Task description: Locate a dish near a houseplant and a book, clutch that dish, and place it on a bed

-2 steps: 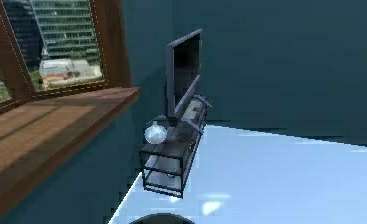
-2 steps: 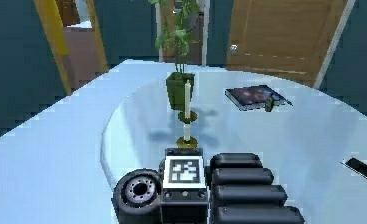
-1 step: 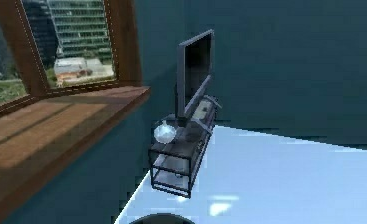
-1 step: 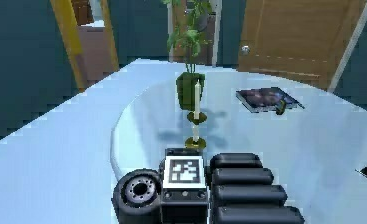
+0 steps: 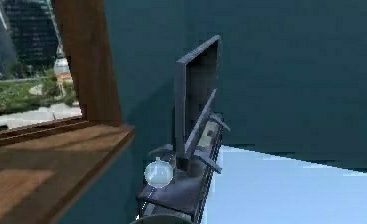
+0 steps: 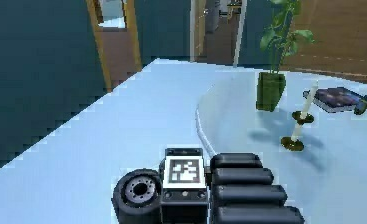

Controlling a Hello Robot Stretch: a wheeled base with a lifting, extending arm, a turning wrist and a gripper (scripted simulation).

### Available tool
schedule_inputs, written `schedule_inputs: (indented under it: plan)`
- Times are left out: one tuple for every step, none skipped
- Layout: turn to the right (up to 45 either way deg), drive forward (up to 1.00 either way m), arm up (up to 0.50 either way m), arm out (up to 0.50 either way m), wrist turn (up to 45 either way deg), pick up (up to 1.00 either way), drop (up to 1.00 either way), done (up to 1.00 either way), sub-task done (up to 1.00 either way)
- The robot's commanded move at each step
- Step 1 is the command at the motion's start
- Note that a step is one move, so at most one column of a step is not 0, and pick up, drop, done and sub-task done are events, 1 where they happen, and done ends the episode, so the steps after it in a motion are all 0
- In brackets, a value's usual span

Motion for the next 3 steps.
schedule_inputs:
  plan:
    - [45.0, 0.0, 0.0, 0.0, 0.0, 0.0, 0.0, 0.0, 0.0]
    - [18.0, 0.0, 0.0, 0.0, 0.0, 0.0, 0.0, 0.0, 0.0]
    - [3.0, 0.0, 0.0, 0.0, 0.0, 0.0, 0.0, 0.0, 0.0]
